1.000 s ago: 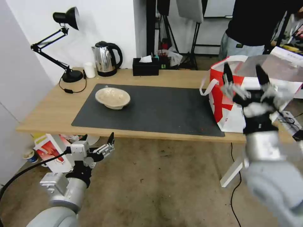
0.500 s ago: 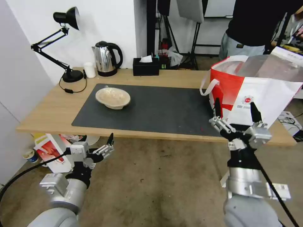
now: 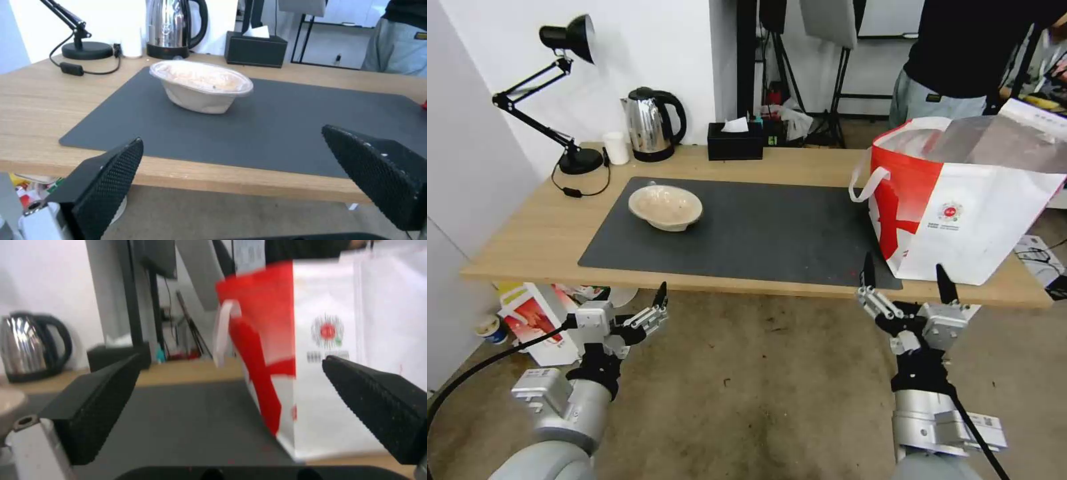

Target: Pick up the trash from the table and place it into the takeout bag.

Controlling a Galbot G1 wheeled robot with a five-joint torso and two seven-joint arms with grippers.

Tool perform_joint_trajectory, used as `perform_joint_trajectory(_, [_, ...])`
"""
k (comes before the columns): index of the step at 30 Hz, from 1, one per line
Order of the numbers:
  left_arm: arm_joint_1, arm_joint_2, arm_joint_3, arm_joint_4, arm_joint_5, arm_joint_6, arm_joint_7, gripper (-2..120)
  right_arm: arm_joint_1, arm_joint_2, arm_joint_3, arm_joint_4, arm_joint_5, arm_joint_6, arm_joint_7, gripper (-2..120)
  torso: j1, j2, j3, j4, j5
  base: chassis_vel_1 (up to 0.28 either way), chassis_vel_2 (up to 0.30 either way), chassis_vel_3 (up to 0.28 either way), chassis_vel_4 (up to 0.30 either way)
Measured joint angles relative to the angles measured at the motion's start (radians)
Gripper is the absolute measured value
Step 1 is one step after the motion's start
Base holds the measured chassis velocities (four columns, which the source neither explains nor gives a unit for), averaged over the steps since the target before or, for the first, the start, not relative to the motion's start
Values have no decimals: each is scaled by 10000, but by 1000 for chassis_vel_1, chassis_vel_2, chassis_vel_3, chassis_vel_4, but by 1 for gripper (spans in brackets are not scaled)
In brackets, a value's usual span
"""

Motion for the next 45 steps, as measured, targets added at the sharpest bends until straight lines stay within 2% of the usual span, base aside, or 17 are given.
perform_joint_trajectory(9, [-40,4,19,0,0,-21,0,100,-247,-338,-251,25,1156,-662,653,100,0,0,0,0,0,0,0,0,0])
perform_joint_trajectory(45, [-72,115,-17,0,-56,-44,0,100,-255,-292,-379,-232,1350,-834,671,100,0,0,0,1,-1,0,0,0,0])
